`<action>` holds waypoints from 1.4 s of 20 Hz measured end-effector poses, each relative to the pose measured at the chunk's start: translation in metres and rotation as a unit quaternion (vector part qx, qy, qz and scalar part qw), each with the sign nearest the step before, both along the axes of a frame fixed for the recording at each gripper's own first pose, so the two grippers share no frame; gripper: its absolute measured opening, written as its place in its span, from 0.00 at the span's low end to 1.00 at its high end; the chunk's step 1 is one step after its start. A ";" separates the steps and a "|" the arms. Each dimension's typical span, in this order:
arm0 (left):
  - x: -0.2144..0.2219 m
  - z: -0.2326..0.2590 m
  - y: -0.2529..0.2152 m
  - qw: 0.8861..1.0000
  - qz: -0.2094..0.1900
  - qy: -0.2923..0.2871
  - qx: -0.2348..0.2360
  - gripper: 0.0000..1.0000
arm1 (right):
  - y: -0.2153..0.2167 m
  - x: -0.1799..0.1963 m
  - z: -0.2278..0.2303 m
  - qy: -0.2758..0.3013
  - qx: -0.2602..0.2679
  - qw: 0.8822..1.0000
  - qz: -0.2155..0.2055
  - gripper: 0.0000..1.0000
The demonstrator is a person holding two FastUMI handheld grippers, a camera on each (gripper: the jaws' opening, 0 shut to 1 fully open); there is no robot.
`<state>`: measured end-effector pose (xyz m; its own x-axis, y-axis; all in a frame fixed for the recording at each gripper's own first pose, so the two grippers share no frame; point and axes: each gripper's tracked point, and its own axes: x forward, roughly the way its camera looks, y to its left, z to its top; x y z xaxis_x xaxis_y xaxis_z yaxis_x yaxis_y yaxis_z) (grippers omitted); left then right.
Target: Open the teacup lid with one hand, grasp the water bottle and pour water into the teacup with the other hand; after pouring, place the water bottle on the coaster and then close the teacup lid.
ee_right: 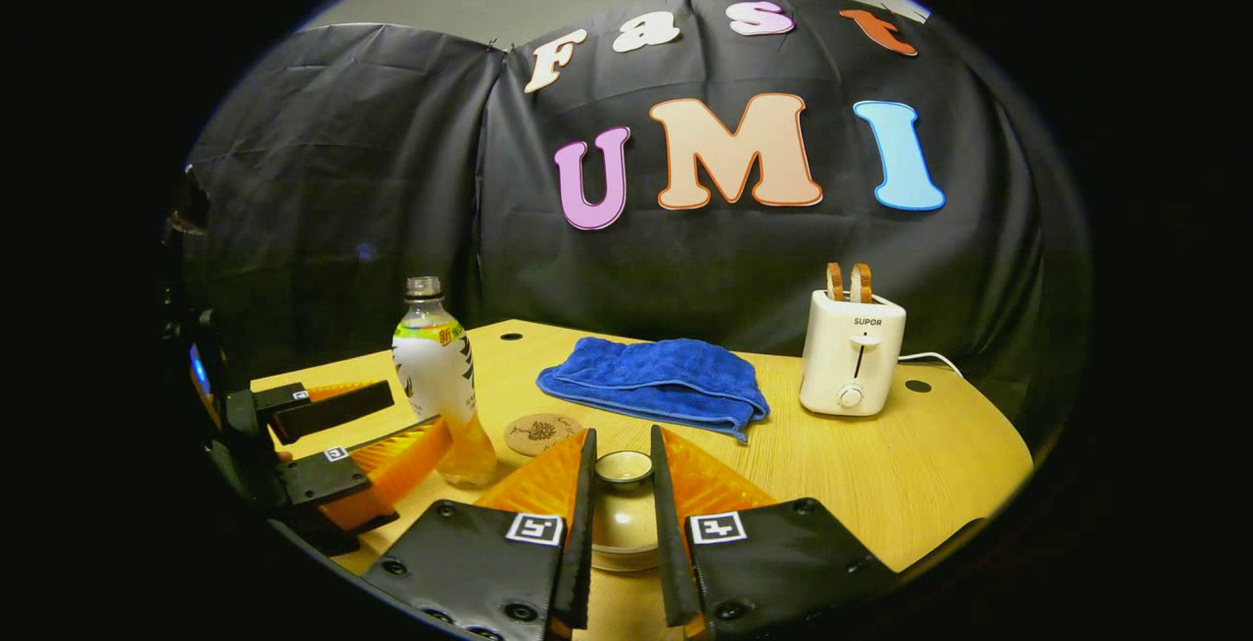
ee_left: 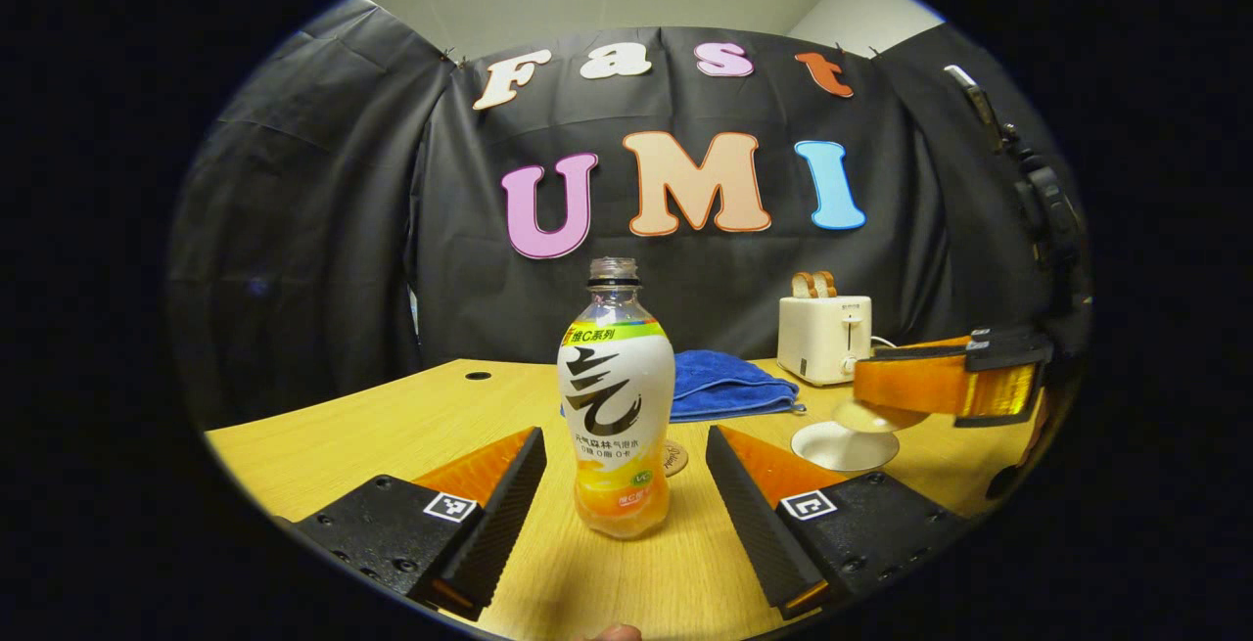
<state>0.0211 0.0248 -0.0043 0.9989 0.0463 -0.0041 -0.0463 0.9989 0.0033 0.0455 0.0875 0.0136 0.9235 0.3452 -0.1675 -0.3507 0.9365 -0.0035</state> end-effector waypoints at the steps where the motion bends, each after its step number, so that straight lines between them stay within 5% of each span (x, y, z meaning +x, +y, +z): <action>1: 0.006 -0.001 0.002 1.000 0.001 0.004 0.003 0.96 | -0.002 -0.002 0.001 0.001 0.003 1.000 -0.001 0.32; 11: 0.038 -0.009 0.008 1.000 0.002 0.030 0.003 0.96 | -0.041 -0.022 0.015 -0.006 0.026 0.999 -0.025 0.33; 17: 0.045 -0.014 0.010 0.999 0.009 0.039 0.011 0.69 | -0.055 -0.032 0.010 -0.002 0.032 0.999 -0.030 0.33; 21: 0.044 -0.012 0.017 0.998 0.027 0.045 0.028 0.61 | -0.068 -0.034 0.004 0.004 0.034 0.999 -0.035 0.33; 28: 0.039 0.022 0.012 0.994 0.020 0.025 0.108 0.61 | -0.082 -0.039 0.002 0.006 0.038 0.998 -0.044 0.33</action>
<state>0.0600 0.0366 0.0175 0.9950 0.0916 -0.0392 -0.0808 0.9721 0.2201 0.0070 0.0051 0.0155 0.9490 0.2743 -0.1552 -0.2658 0.9612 0.0734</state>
